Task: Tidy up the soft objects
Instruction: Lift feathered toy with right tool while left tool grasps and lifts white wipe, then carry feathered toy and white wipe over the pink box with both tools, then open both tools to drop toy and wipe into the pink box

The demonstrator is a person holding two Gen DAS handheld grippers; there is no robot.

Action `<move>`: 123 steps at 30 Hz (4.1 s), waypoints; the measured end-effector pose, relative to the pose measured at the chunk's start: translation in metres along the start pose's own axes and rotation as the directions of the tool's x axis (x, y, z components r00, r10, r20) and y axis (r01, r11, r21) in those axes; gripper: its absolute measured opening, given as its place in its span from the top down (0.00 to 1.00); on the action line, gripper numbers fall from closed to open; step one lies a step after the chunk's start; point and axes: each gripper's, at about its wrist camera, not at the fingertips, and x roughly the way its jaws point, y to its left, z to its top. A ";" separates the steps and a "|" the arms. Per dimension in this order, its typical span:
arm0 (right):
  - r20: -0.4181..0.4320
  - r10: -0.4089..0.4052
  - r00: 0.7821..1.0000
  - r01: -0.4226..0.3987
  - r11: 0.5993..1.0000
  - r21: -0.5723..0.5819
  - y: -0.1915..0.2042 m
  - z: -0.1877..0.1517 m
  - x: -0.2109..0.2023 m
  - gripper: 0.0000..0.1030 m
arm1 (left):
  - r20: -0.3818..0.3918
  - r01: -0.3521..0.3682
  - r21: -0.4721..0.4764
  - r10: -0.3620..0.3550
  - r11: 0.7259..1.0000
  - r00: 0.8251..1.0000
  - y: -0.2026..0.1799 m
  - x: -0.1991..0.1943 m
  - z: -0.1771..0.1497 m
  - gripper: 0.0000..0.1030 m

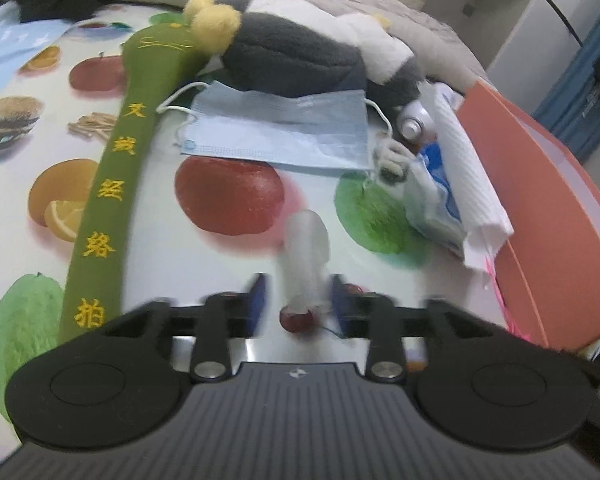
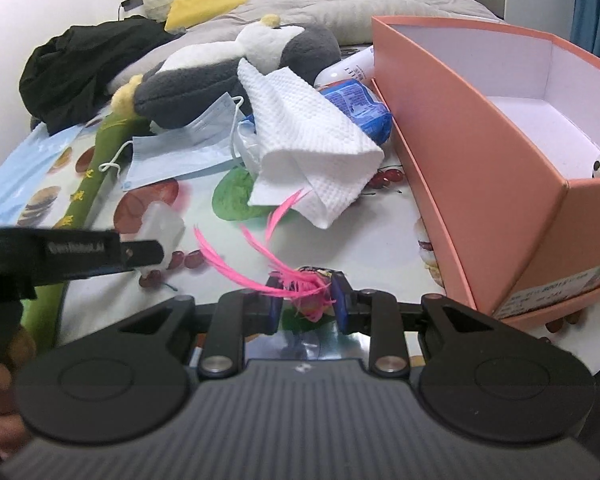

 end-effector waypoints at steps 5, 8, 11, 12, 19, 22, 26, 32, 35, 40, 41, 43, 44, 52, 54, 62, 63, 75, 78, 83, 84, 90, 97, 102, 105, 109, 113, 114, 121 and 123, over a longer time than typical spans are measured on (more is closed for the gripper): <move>0.004 0.015 1.000 -0.015 1.000 0.011 -0.005 0.001 0.001 0.72 | 0.035 0.134 -0.086 -0.131 0.987 0.991 0.003 -0.013 0.011 0.43; 0.006 0.021 1.000 -0.021 1.000 0.006 -0.006 0.001 0.001 0.72 | 0.043 0.285 -0.167 -0.282 0.944 0.959 0.001 -0.009 0.021 0.43; 0.009 0.027 1.000 -0.027 1.000 0.004 -0.007 0.000 0.001 0.72 | 0.043 0.395 -0.235 -0.396 0.888 0.917 -0.007 0.003 0.031 0.44; 0.010 0.029 1.000 -0.029 1.000 0.002 -0.008 0.000 0.001 0.72 | 0.041 0.416 -0.250 -0.420 0.874 0.907 -0.010 0.007 0.035 0.44; 0.011 0.047 0.999 -0.047 0.999 -0.001 -0.010 0.000 0.000 0.72 | 0.005 0.441 -0.233 -0.453 0.867 0.892 -0.045 0.034 0.050 0.50; 0.010 0.056 0.998 -0.056 0.998 0.001 -0.012 0.001 0.000 0.72 | -0.029 0.416 -0.210 -0.431 0.885 0.902 -0.055 0.043 0.050 0.68; 0.009 0.068 0.998 -0.068 0.998 -0.001 -0.014 0.001 -0.001 0.72 | -0.028 0.402 -0.211 -0.416 0.891 0.909 -0.057 0.047 0.048 0.94; 0.007 0.043 0.999 -0.043 0.999 0.003 -0.022 -0.003 -0.009 0.72 | 0.025 0.371 -0.126 -0.371 0.920 0.928 -0.063 0.019 0.053 0.96; 0.008 0.027 1.000 -0.027 1.000 0.006 -0.026 -0.004 -0.013 0.72 | 0.053 0.358 -0.083 -0.355 0.930 0.933 -0.068 0.003 0.054 0.96; -0.004 0.019 1.000 -0.018 1.000 0.025 -0.035 -0.006 -0.022 0.72 | 0.077 0.314 -0.039 -0.311 0.949 0.947 -0.067 -0.021 0.049 0.96; -0.005 0.017 1.000 -0.017 0.999 0.029 -0.036 -0.007 -0.025 0.72 | 0.075 0.302 -0.029 -0.299 0.953 0.951 -0.066 -0.025 0.047 0.96; -0.003 0.014 1.000 -0.014 1.000 0.027 -0.037 -0.008 -0.030 0.72 | 0.073 0.260 -0.003 -0.259 0.966 0.963 -0.065 -0.032 0.040 0.96; -0.002 0.012 1.000 -0.012 1.000 0.025 -0.037 -0.009 -0.033 0.72 | 0.071 0.245 0.005 -0.244 0.970 0.967 -0.062 -0.034 0.036 0.96; -0.007 0.013 1.000 -0.013 1.000 0.021 -0.036 -0.010 -0.054 0.72 | 0.017 0.149 0.073 -0.150 0.986 0.988 -0.056 -0.049 0.002 0.95; -0.009 0.014 1.000 -0.014 1.000 0.020 -0.036 -0.010 -0.060 0.72 | 0.002 0.136 0.081 -0.136 0.987 0.991 -0.056 -0.053 -0.004 0.95; -0.003 0.029 1.000 -0.029 0.999 0.027 -0.037 0.006 -0.079 0.72 | -0.022 0.111 0.122 -0.109 0.986 0.994 -0.073 -0.072 -0.006 0.95; 0.001 0.031 1.000 -0.031 0.999 0.026 -0.038 0.011 -0.082 0.72 | -0.023 0.111 0.127 -0.109 0.986 0.994 -0.076 -0.074 -0.003 0.95; 0.112 0.016 0.994 -0.019 1.000 0.024 -0.059 0.081 -0.117 0.72 | 0.011 0.151 0.191 -0.156 0.970 0.988 -0.138 -0.102 0.050 0.95; 0.151 0.009 0.989 -0.013 1.000 0.026 -0.068 0.101 -0.127 0.72 | 0.026 0.166 0.213 -0.176 0.963 0.984 -0.159 -0.107 0.066 0.95; 0.205 0.004 0.979 -0.012 0.999 0.037 -0.082 0.131 -0.142 0.72 | 0.056 0.203 0.253 -0.224 0.946 0.973 -0.197 -0.115 0.095 0.95; 0.216 0.002 0.976 -0.011 0.999 0.040 -0.087 0.137 -0.144 0.72 | 0.058 0.213 0.258 -0.236 0.942 0.970 -0.205 -0.115 0.101 0.95; 0.245 -0.032 0.969 0.020 0.998 0.052 -0.115 0.168 -0.151 0.72 | 0.052 0.254 0.302 -0.282 0.919 0.958 -0.253 -0.106 0.125 0.95; 0.166 -0.092 0.982 0.081 0.994 0.075 -0.157 0.183 -0.122 0.72 | -0.033 0.288 0.319 -0.293 0.903 0.956 -0.299 -0.053 0.134 0.95; 0.072 -0.106 0.992 0.097 0.988 0.124 -0.186 0.180 -0.086 0.72 | -0.130 0.306 0.331 -0.278 0.893 0.952 -0.319 0.001 0.132 0.95; 0.011 -0.093 0.996 0.090 0.982 0.164 -0.204 0.176 -0.061 0.72 | -0.180 0.305 0.330 -0.257 0.894 0.949 -0.325 0.033 0.129 0.95; -0.049 -0.094 0.994 0.101 0.980 0.172 -0.217 0.171 -0.034 0.72 | -0.238 0.308 0.320 -0.239 0.896 0.941 -0.329 0.069 0.123 0.95; -0.094 -0.093 0.991 0.110 0.975 0.192 -0.230 0.166 -0.014 0.71 | -0.267 0.309 0.315 -0.228 0.897 0.936 -0.334 0.091 0.119 0.95; -0.100 -0.095 0.990 0.113 0.974 0.197 -0.233 0.165 -0.013 0.71 | -0.275 0.309 0.311 -0.226 0.899 0.934 -0.334 0.096 0.118 0.95; -0.126 -0.083 0.988 0.114 0.959 0.258 -0.249 0.163 -0.008 0.61 | -0.278 0.284 0.286 -0.204 0.915 0.939 -0.334 0.106 0.121 0.69; -0.112 -0.094 0.989 0.119 0.961 0.251 -0.249 0.164 -0.015 0.61 | -0.263 0.279 0.293 -0.204 0.914 0.943 -0.335 0.098 0.122 0.68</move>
